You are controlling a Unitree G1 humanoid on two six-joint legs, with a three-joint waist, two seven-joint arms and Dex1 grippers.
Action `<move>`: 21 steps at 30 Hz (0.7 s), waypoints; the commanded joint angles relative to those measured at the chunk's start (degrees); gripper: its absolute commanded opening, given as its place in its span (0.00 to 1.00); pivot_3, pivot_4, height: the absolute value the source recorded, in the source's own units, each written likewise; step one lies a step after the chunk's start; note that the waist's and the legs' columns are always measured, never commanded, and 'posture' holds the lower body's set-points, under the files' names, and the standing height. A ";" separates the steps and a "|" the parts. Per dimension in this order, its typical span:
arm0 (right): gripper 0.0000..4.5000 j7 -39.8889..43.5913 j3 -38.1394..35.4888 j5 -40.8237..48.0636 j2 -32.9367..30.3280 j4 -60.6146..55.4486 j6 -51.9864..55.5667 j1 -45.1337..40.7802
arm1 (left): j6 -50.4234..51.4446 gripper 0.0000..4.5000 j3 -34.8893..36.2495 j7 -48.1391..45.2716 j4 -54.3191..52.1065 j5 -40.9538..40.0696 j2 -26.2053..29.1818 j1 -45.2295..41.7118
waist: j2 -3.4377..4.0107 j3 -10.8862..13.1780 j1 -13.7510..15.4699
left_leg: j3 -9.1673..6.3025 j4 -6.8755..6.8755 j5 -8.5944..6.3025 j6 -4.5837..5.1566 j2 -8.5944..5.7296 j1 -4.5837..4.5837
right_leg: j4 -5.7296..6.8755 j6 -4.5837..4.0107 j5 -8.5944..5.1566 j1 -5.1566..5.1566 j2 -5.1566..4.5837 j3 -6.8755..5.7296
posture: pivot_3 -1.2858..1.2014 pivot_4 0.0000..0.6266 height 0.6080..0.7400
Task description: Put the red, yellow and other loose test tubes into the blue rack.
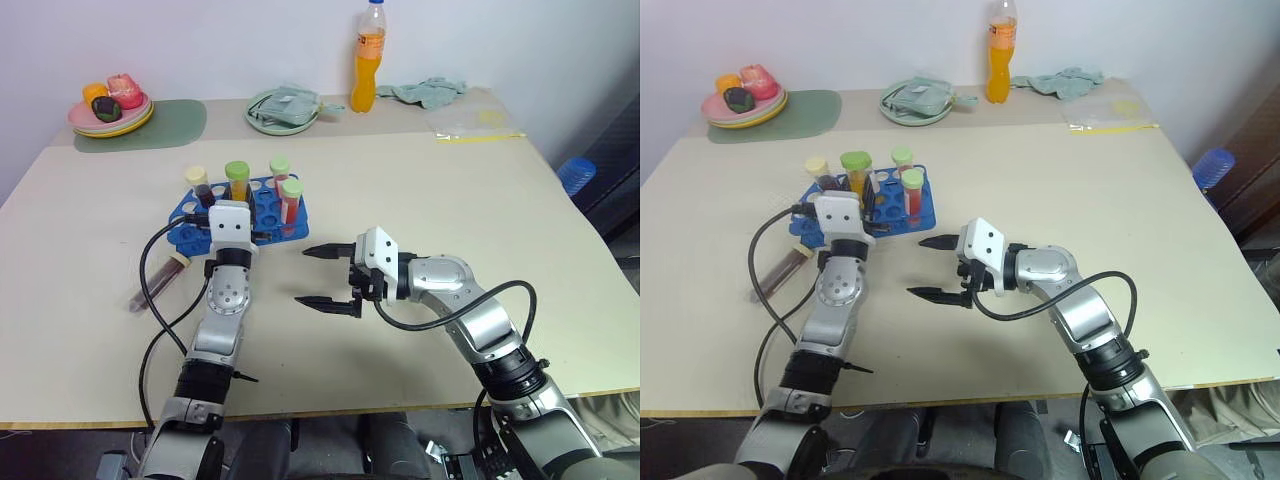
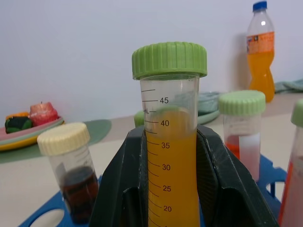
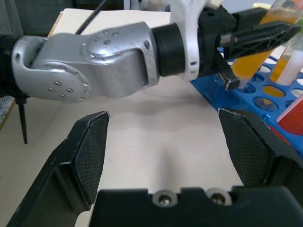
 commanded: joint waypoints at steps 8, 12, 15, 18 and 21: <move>0.91 -0.09 -0.45 0.59 0.05 -2.56 -0.15 -0.02 | -8.02 0.19 2.69 -1.78 6.59 -2.79 -3.14 -2.39 | 0.00 0.00 -0.02 | -0.01 0.01 0.00 0.00 0.00 0.00 | 0.02 0.00 0.00 0.00 0.00 0.00 | 0.52 0.24 1.00; 0.91 -0.17 -0.43 0.50 0.02 -2.60 -0.18 0.01 | -9.13 0.19 3.00 -3.08 7.37 -3.27 -3.27 -2.03 | 0.00 0.00 -0.02 | -0.01 0.01 0.00 0.00 0.00 0.00 | 0.02 0.00 0.00 0.00 0.00 -0.01 | 0.52 0.24 1.00; 0.91 -0.18 -0.41 0.55 0.01 -2.70 -0.09 0.09 | -9.23 0.45 3.07 -5.57 6.91 -5.20 -3.38 -1.33 | 0.00 0.00 -0.03 | -0.01 0.01 0.00 0.00 0.00 0.00 | 0.02 0.00 0.00 0.01 0.00 -0.01 | 0.52 0.24 1.00; 0.91 -0.17 -0.37 0.57 0.00 -2.76 -0.02 0.09 | -9.96 0.78 3.53 -6.24 5.27 -6.01 -3.60 -0.53 | 0.00 0.00 -0.03 | -0.01 0.02 0.00 0.00 0.00 0.00 | 0.02 0.00 0.00 0.00 0.00 0.00 | 0.52 0.24 1.00; 0.91 -0.07 -0.35 0.57 -0.10 -2.83 -0.01 0.11 | -9.02 0.98 4.41 -7.06 -0.51 -7.88 -3.53 1.28 | 0.00 0.00 -0.14 | -0.01 0.01 0.00 0.00 0.00 0.00 | 0.02 0.00 0.00 0.00 0.00 0.00 | 0.52 0.24 1.00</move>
